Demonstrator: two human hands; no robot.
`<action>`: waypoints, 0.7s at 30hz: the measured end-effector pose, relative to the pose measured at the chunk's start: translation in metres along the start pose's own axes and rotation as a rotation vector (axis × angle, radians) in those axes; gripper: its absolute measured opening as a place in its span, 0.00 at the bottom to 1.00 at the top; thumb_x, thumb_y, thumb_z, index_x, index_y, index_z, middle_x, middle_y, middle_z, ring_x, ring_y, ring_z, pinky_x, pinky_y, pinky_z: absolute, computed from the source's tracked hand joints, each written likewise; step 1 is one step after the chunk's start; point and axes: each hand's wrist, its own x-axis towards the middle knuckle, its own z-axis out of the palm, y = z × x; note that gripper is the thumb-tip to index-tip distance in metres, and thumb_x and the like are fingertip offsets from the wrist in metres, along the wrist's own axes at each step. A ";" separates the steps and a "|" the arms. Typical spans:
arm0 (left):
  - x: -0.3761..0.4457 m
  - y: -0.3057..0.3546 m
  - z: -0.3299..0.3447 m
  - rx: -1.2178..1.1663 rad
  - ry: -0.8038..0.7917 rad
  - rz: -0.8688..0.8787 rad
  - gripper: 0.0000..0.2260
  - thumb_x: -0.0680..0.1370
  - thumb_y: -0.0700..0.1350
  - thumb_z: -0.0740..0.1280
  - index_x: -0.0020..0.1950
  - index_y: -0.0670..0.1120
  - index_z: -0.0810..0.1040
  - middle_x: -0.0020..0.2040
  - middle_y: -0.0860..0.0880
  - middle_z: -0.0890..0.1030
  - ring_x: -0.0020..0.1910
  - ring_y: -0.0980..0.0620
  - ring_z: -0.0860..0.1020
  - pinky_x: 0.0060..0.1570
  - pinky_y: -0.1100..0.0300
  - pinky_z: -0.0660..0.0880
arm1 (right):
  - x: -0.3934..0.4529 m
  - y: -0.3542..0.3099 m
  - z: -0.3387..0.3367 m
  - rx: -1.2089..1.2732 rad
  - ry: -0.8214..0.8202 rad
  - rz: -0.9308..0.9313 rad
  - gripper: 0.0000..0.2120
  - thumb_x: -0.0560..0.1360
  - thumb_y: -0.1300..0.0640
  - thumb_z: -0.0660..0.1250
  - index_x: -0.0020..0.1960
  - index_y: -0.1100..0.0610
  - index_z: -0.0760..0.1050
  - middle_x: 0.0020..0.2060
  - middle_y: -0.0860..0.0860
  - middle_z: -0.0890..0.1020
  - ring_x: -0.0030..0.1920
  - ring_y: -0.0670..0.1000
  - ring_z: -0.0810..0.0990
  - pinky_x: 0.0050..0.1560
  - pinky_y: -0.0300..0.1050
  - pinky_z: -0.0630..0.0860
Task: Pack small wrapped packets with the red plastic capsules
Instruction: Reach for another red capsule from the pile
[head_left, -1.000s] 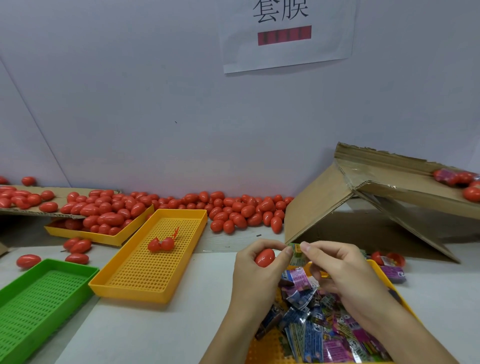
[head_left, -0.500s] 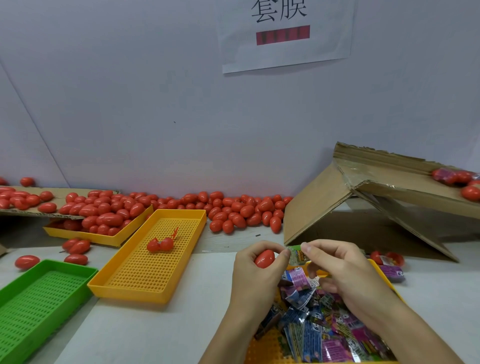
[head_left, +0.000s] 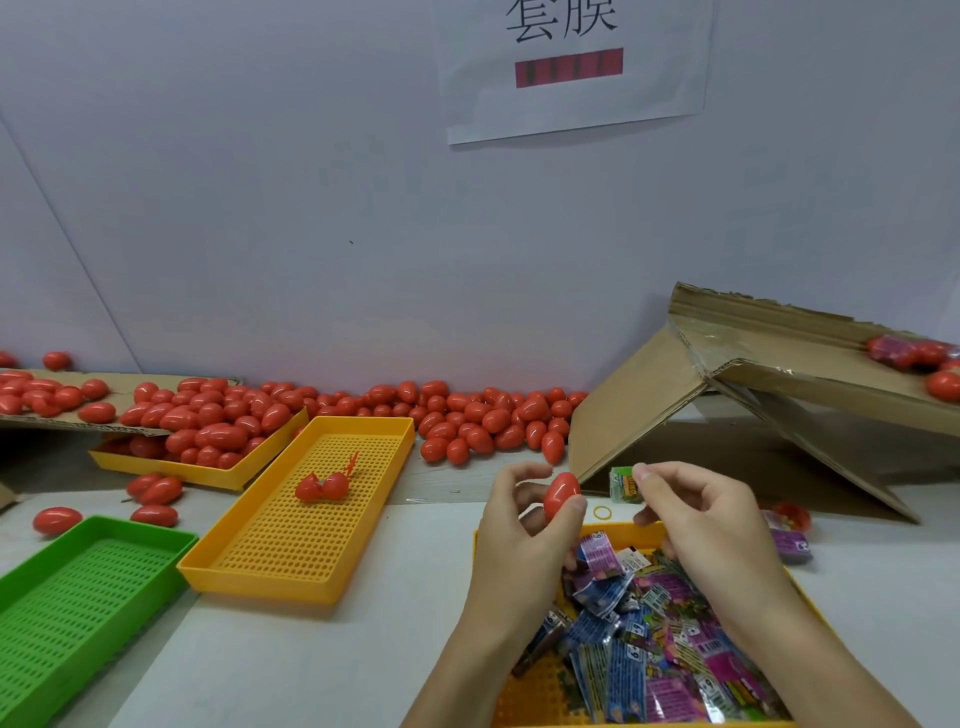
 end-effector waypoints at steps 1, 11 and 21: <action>0.000 0.000 0.000 0.020 0.018 0.023 0.09 0.78 0.42 0.71 0.56 0.50 0.76 0.47 0.50 0.81 0.34 0.56 0.79 0.35 0.66 0.76 | -0.001 0.000 0.001 -0.025 -0.017 -0.023 0.08 0.79 0.52 0.67 0.45 0.49 0.83 0.33 0.46 0.84 0.28 0.38 0.78 0.35 0.39 0.71; -0.001 0.001 0.000 0.109 -0.037 0.054 0.13 0.75 0.41 0.75 0.54 0.57 0.81 0.51 0.52 0.81 0.46 0.52 0.84 0.39 0.62 0.81 | -0.002 0.000 0.002 -0.037 -0.047 -0.123 0.07 0.79 0.55 0.67 0.48 0.50 0.84 0.40 0.43 0.86 0.43 0.40 0.84 0.39 0.34 0.77; 0.002 -0.002 0.000 0.089 -0.037 0.053 0.10 0.75 0.42 0.75 0.53 0.51 0.79 0.49 0.51 0.82 0.47 0.46 0.84 0.45 0.53 0.84 | -0.003 0.000 0.002 -0.068 -0.107 -0.147 0.04 0.77 0.55 0.70 0.48 0.49 0.83 0.42 0.43 0.86 0.46 0.40 0.84 0.43 0.35 0.80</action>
